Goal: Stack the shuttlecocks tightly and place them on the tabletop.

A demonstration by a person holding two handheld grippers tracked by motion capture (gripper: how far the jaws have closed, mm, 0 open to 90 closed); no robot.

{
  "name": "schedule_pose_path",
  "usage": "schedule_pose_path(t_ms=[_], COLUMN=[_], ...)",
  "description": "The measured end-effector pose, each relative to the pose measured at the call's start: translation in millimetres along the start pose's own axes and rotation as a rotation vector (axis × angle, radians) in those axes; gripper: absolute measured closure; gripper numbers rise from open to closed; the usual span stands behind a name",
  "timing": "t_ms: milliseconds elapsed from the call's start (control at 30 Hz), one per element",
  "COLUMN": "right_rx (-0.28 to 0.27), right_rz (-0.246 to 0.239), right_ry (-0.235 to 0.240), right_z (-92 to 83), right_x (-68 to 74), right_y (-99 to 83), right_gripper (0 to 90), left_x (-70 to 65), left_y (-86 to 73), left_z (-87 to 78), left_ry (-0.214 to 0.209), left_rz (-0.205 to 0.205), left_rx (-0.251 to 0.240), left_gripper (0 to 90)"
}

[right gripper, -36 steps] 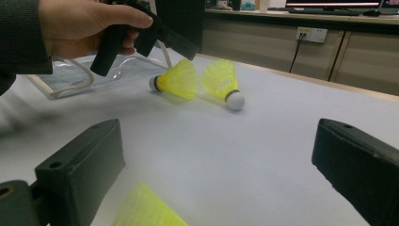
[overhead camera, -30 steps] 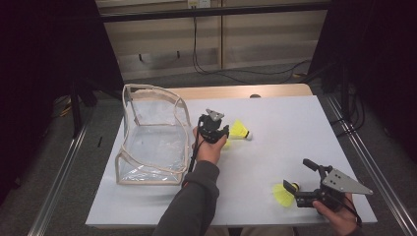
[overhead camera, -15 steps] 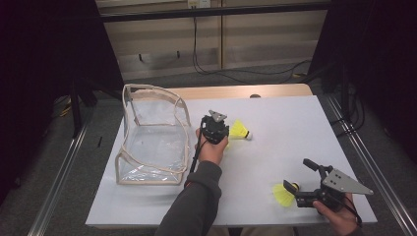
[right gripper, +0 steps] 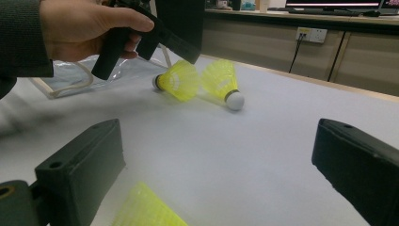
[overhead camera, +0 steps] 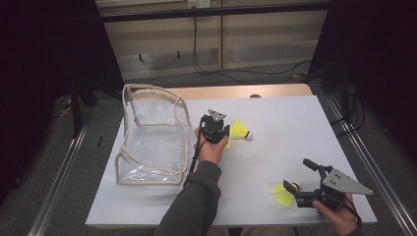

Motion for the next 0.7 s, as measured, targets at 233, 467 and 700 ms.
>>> schedule_pose_path(t_ms=[233,467,700], right_rx=[0.001,0.005,0.004], right_rz=[-0.002,-0.002,-0.001], right_ry=[-0.002,-0.001,-0.003], right_z=[-0.1,0.2,0.0], right_x=[0.1,0.2,-0.1], right_y=[0.1,-0.2,0.5], right_gripper=[2.0,2.0,2.1], left_x=[1.2,1.5,1.0], left_y=[0.1,1.9,4.3], left_z=[-1.7,-5.2,-12.6], left_ry=[0.005,0.005,-0.01], left_rz=[-0.003,0.0,-0.014], left_rx=[0.001,-0.006,-0.021], left_gripper=[69.1,64.5,57.6])
Point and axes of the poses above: each handheld gripper's, and its own axes: z roughly forward along the jaws, y roughly out of its top, x roughly to its left, the point moved 2 cm from there along z, roughly forward along the jaws, and after that the axes turned 3 degrees about -z, right-handed, at the moved point
